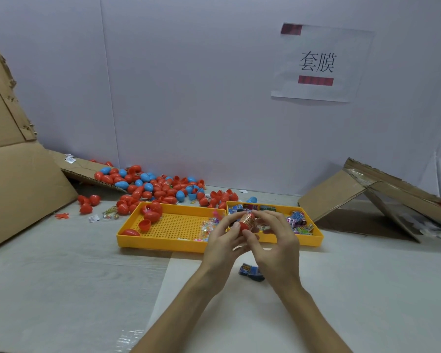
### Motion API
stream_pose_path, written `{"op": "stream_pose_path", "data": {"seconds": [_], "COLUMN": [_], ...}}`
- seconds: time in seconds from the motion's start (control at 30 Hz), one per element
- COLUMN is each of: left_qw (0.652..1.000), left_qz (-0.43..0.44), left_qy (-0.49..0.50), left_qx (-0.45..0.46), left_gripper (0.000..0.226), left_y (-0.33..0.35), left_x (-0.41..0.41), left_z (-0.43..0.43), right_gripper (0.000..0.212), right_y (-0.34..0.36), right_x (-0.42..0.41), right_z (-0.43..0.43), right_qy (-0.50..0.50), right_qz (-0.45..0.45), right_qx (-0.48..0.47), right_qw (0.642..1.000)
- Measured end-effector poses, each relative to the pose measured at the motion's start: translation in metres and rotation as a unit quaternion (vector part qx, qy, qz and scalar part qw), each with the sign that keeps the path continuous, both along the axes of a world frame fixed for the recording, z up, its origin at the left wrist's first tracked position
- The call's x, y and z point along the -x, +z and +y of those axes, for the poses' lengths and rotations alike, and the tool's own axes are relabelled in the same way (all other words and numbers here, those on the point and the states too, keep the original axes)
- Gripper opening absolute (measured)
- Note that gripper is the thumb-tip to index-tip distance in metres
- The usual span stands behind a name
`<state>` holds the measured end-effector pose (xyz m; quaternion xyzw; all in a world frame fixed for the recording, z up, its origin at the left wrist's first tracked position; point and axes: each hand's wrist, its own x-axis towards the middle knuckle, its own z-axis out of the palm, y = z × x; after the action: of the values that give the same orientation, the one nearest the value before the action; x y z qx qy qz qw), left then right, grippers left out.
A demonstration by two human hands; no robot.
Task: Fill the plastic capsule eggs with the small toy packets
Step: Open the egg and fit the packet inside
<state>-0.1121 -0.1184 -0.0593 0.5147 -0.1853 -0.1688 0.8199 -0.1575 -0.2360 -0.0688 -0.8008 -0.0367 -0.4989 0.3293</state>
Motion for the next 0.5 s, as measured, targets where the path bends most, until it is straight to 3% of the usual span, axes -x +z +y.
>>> {"op": "stream_pose_path", "data": {"seconds": [0.3,0.5], "left_qw": [0.999,0.999], "left_qz": [-0.002,0.006], "left_qy": [-0.042,-0.038], "left_qx": [0.007,-0.004], "left_gripper": [0.028,0.032], "left_y": [0.002,0.0017], "left_x": [0.002,0.0009], "left_z": [-0.0002,0.0013], "right_gripper": [0.03,0.019], "right_y": [0.0001,0.0014], "right_x": [-0.0002,-0.0015], "right_z": [0.0017,-0.0053], "right_qy": [0.002,0.11], "right_qz": [-0.017,0.056], "right_qx": [0.002,-0.2], "right_qw": [1.0,0.972]}}
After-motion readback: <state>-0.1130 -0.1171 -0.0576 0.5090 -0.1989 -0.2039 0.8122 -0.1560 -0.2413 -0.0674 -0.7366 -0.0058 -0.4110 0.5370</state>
